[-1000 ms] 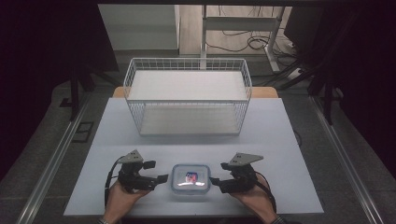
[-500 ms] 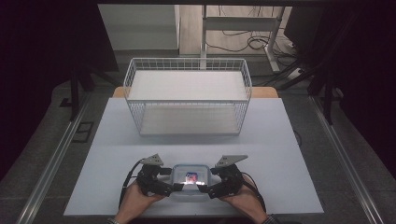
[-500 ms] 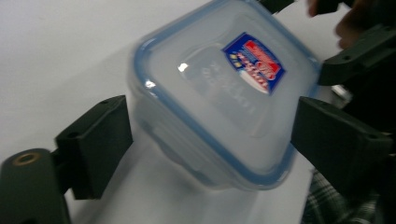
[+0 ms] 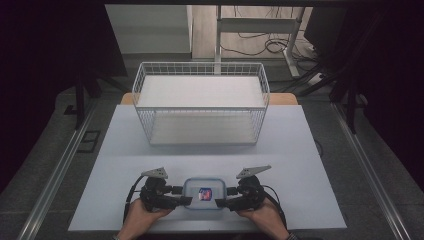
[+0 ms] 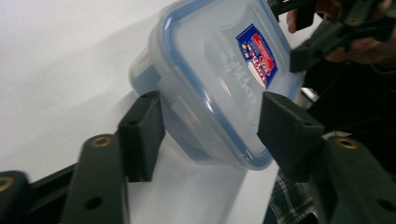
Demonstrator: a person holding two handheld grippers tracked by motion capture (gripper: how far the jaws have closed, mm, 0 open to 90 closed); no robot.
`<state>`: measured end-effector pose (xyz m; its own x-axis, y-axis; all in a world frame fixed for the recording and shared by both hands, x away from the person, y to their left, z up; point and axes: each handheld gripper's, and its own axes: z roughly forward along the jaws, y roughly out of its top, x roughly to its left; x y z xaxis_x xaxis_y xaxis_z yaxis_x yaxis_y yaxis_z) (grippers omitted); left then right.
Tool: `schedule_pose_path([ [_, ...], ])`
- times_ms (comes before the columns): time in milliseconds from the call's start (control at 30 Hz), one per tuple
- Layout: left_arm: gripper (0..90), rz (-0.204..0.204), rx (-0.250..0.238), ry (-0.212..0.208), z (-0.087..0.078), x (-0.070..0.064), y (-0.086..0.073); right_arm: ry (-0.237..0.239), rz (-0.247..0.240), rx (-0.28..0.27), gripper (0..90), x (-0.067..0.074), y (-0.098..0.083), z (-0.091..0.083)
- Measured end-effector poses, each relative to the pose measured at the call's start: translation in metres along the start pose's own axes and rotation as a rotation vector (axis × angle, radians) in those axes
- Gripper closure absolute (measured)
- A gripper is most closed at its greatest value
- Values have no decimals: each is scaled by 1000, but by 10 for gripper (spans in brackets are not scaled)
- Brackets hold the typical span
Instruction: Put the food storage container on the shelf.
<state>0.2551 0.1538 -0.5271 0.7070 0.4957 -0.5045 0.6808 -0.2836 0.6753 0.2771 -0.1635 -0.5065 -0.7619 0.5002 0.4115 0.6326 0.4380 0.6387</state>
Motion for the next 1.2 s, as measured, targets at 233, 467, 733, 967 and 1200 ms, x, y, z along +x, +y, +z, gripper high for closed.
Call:
schedule_pose_path([
  [233, 543, -31, -39, -51, -8, 2, -8, 61, 29, -10, 502, -4, -4, -6],
  [467, 571, -66, -64, -80, -10, 4, -13, 122, 85, -29, 559, -10, -6, -9],
  [733, 579, -112, -109, -99, -9, 12, -12, 154, 140, -70, 586, -15, -6, -9],
  [967, 578, -106, -131, -92, -13, 11, -7, 152, 149, -101, 588, -15, -2, -11],
  [1200, 581, -69, -144, -84, -25, 10, 8, 156, 121, -141, 590, -12, 10, -18],
])
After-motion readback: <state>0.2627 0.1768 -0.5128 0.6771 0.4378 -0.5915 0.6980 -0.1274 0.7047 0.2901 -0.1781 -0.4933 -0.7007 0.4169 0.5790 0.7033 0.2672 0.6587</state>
